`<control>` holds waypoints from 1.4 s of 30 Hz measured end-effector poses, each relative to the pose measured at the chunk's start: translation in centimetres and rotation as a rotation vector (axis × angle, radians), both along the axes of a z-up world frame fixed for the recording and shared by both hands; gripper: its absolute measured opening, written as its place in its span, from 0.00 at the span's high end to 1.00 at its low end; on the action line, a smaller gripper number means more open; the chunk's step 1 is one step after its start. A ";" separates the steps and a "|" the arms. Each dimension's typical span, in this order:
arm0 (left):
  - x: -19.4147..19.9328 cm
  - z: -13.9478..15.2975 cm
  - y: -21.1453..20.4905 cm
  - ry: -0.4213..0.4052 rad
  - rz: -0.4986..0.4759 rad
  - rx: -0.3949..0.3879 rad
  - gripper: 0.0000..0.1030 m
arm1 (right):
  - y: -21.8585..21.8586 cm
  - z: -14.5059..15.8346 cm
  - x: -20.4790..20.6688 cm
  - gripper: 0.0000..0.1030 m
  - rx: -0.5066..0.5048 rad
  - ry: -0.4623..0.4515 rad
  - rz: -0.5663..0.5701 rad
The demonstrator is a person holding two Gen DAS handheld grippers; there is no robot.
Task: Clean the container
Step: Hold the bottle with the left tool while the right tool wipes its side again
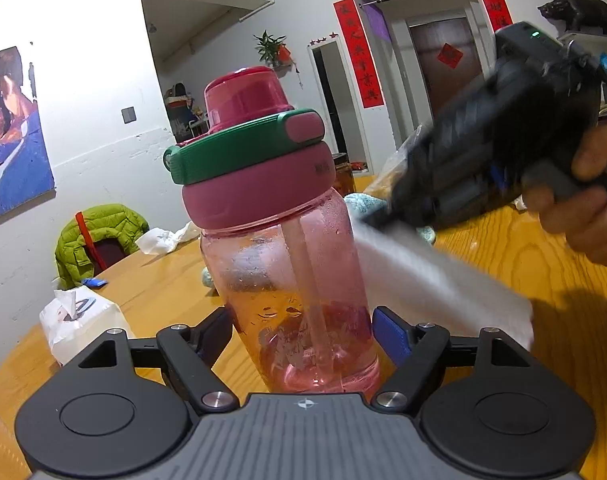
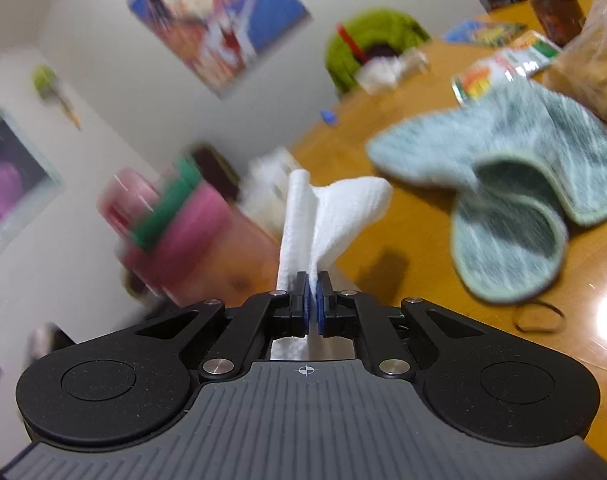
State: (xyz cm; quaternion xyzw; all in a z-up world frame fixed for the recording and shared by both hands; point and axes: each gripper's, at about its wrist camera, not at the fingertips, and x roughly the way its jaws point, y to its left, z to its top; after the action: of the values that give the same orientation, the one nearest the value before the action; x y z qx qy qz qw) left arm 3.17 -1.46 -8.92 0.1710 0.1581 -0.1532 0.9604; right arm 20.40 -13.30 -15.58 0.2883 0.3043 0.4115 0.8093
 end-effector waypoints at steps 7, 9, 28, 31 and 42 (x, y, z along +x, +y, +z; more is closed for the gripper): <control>-0.5 -0.2 -0.6 -0.011 -0.002 0.006 0.27 | -1.8 -0.7 0.6 0.90 0.212 0.068 0.005; -0.5 -0.2 -0.6 -0.012 -0.003 0.004 0.27 | -1.2 -1.4 1.2 0.91 0.137 0.113 -0.010; 0.0 -0.4 -0.5 -0.015 -0.015 0.004 0.27 | -0.8 -1.6 1.2 0.90 0.055 0.123 -0.038; 0.3 -0.4 -0.6 -0.017 -0.021 -0.002 0.27 | 1.0 -3.6 2.2 0.91 -0.104 0.185 -0.055; -0.7 -0.1 -1.1 0.002 0.024 0.024 0.15 | -0.4 -2.5 2.2 0.90 -0.108 0.128 -0.144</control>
State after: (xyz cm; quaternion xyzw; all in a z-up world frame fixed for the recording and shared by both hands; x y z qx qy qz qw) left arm 2.46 -2.54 -9.00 0.1804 0.1629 -0.1399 0.9599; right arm 22.61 -13.68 -18.03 0.2910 0.3554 0.3159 0.8302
